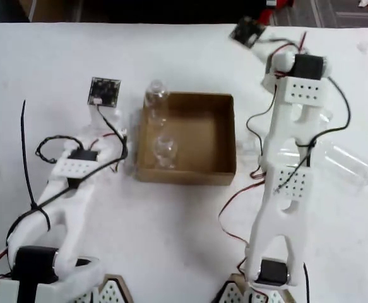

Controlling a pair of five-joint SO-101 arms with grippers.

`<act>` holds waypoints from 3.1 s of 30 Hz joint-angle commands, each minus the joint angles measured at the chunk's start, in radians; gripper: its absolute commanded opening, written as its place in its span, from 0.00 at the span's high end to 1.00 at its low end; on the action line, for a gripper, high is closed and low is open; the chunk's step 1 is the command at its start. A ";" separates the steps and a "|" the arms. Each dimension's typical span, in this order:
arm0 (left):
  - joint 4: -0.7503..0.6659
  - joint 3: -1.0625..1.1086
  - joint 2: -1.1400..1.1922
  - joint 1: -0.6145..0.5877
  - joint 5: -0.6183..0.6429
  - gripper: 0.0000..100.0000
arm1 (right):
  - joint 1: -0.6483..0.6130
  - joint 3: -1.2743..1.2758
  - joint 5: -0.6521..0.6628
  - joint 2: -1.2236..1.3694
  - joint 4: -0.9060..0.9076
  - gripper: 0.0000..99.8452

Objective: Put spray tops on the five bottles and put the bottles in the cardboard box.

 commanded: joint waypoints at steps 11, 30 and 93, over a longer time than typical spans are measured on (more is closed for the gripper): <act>-0.025 -0.011 -0.004 0.012 -0.014 0.98 | -0.019 -0.052 -0.689 -0.493 0.039 0.98; -0.025 -0.009 -0.004 0.012 -0.014 0.98 | -0.099 0.695 -1.036 -1.150 0.002 0.98; -0.025 -0.012 -0.004 0.012 -0.014 0.98 | -0.403 2.286 -1.033 -0.915 -2.215 0.98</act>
